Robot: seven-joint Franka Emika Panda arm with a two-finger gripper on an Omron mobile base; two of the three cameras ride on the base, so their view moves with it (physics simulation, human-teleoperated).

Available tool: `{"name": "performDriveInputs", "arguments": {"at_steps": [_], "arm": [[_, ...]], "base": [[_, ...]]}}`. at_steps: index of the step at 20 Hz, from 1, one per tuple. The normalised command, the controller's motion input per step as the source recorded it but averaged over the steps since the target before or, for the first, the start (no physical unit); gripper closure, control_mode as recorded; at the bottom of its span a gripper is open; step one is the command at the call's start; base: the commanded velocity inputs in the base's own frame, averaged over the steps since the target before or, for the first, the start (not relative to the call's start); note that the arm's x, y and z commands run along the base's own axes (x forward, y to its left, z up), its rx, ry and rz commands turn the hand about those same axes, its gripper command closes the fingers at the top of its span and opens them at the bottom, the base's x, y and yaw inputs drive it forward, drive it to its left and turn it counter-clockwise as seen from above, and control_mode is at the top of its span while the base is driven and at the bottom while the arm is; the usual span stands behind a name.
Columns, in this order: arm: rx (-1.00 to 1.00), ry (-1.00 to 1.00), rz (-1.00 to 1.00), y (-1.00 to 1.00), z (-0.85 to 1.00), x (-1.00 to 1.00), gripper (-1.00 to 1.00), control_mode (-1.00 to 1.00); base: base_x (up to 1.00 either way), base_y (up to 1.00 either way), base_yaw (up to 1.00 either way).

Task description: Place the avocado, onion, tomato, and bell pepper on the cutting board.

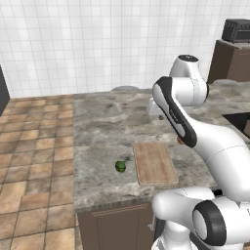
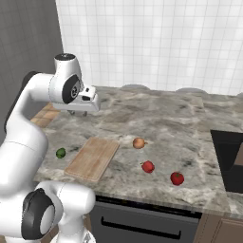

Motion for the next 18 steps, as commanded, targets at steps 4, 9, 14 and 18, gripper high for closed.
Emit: {"name": "performDriveInputs", "arguments": {"at_steps": [4,9,14,18], "arm": [[0.00,0.00,0.00,0.00,0.00,-0.04,-1.00,-1.00],[0.00,0.00,0.00,0.21,-0.01,-0.09,-1.00,-1.00],[0.00,0.00,0.00,0.31,-0.11,-0.03,-1.00,-1.00],[0.03,0.00,0.00,0.38,-0.27,0.00,-1.00,-1.00]], "base": [[0.00,0.00,0.00],[0.00,0.00,0.00],[0.00,0.00,0.00],[0.00,0.00,0.00]]}}
